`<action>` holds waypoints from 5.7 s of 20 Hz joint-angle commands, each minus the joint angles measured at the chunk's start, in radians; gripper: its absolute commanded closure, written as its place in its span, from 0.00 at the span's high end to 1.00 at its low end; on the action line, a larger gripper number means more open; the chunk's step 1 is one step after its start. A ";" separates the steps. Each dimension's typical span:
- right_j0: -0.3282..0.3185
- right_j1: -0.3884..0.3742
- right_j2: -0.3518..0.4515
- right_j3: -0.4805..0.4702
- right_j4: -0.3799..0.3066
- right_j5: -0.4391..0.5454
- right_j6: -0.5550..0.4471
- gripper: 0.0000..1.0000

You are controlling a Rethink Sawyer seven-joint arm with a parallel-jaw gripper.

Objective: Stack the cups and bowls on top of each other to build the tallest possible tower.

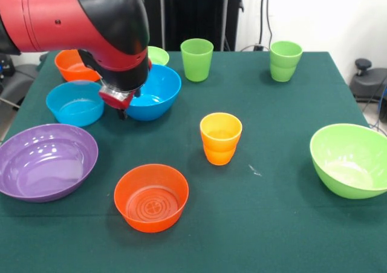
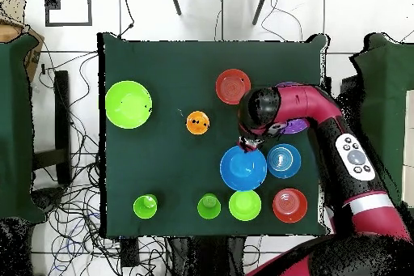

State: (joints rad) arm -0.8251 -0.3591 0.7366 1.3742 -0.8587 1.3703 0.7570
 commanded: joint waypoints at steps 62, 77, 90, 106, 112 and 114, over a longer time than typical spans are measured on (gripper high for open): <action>0.044 0.103 -0.080 -0.062 -0.068 -0.111 -0.114 1.00; 0.051 0.108 -0.071 -0.065 -0.056 -0.107 -0.120 0.00; 0.025 0.027 -0.054 -0.039 -0.028 -0.083 -0.136 0.00; 0.063 -0.043 -0.035 -0.069 0.063 -0.030 -0.103 0.00; 0.050 -0.059 -0.020 -0.045 0.122 -0.051 -0.078 0.00; 0.050 -0.060 -0.013 -0.044 0.159 -0.055 -0.046 0.00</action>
State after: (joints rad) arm -0.8054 -0.4148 0.7014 1.3518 -0.7517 1.3202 0.7570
